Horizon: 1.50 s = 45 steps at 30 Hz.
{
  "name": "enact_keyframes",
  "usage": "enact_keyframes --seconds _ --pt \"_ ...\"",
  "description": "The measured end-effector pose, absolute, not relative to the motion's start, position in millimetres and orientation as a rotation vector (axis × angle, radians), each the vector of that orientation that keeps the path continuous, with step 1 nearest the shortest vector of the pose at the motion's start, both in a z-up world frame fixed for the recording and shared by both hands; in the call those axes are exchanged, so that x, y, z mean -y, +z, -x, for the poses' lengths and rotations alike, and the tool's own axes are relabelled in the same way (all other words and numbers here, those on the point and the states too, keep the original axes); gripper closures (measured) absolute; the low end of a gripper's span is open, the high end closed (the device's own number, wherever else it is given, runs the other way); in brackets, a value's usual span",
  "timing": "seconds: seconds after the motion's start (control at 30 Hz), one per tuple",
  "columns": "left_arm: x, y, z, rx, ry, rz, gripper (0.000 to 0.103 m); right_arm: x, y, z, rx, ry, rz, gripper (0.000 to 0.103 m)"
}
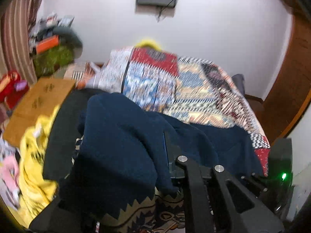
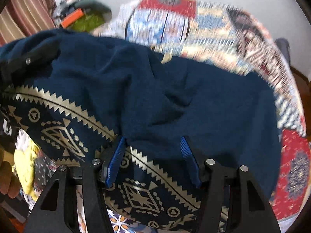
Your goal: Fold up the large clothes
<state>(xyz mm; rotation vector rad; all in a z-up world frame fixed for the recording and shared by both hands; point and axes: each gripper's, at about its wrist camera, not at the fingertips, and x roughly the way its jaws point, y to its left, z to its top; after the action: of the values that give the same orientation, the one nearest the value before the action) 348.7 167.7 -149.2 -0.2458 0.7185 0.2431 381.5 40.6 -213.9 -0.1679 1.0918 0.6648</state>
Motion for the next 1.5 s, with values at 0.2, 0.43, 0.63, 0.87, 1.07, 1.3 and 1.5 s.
enact_keyframes --seconds 0.2,0.43,0.63,0.87,1.07,1.3,1.5 --pt "-191 -175 -344 -0.718 0.33 0.365 0.089 -29 -216 -386 -1.12 0.714 0.157 0.047" --pt "-160 -156 -349 -0.684 0.329 0.214 0.089 35 -197 -379 -1.07 0.632 0.046 0.047" --pt "-108 -134 -353 -0.637 0.277 0.003 0.089 92 -211 -381 -1.09 0.49 0.037 0.047" --pt "-27 -111 -361 -0.597 0.09 -0.141 0.089 88 -253 -375 -1.158 0.528 0.067 0.045" --pt "45 -130 -370 -0.672 -0.13 -0.297 0.089 115 -250 -380 -1.187 0.577 -0.066 0.047" --pt "46 -170 -382 -0.863 -0.259 -0.26 0.088 160 -230 -372 -1.146 0.481 -0.087 0.047" --pt "41 -202 -388 -1.009 -0.382 -0.157 0.087 194 -231 -367 -1.148 0.409 -0.112 0.047"
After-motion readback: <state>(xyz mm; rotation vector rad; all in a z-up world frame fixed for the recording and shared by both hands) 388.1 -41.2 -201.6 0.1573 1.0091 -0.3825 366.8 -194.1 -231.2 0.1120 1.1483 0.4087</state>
